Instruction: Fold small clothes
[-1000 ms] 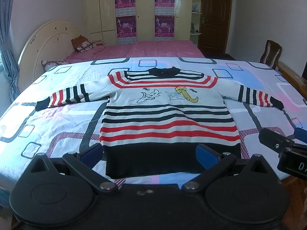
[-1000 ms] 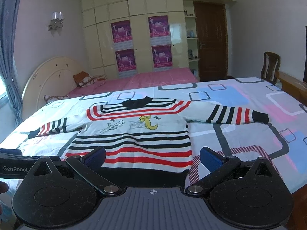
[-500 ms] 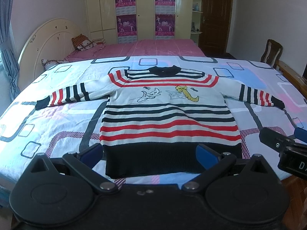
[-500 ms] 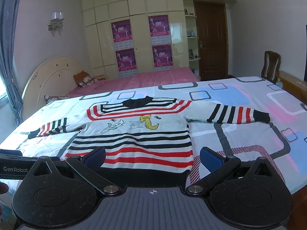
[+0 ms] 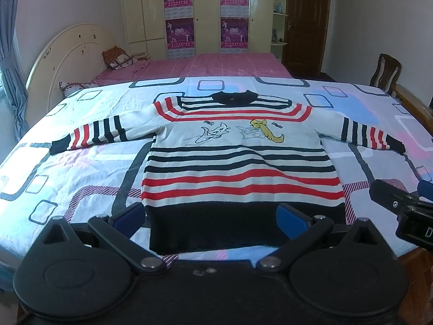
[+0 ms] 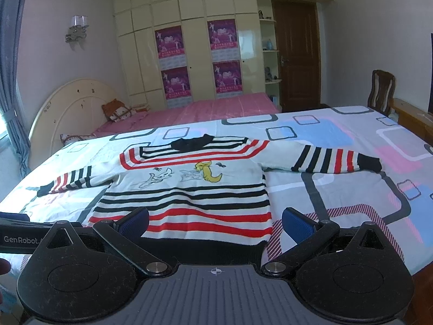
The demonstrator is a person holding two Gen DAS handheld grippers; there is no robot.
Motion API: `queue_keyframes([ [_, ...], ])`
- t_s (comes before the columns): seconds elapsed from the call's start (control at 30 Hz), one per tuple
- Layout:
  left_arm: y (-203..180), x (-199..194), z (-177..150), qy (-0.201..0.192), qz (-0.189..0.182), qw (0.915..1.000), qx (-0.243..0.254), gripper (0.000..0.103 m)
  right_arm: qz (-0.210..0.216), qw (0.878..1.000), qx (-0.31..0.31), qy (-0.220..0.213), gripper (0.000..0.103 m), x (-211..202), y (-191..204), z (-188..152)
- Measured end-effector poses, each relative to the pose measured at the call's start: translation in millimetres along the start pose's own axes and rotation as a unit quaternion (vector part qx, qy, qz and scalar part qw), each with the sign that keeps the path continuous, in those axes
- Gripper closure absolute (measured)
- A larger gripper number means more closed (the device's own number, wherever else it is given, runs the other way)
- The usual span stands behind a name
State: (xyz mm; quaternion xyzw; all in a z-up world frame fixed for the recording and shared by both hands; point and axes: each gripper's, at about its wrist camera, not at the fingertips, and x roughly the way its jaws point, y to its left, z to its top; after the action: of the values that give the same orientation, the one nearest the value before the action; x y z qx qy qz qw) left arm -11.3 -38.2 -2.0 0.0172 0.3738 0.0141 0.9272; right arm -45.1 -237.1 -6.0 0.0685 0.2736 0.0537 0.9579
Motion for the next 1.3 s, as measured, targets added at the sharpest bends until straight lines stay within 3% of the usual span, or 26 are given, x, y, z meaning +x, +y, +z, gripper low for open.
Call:
queue_keyframes([
  [0.7, 11.1, 48.4, 27.0, 0.020, 0.011, 0.9997, 0.006, 0.000, -0.023, 0.999, 0.014, 0.019, 0.000, 48.0, -6.4, 10.9],
  [1.3, 34.2, 156.9, 94.0, 0.039, -0.017, 0.9982, 0.043, 0.000, -0.091, 0.993, 0.064, 0.040, 0.000, 144.7, -10.3, 39.6],
])
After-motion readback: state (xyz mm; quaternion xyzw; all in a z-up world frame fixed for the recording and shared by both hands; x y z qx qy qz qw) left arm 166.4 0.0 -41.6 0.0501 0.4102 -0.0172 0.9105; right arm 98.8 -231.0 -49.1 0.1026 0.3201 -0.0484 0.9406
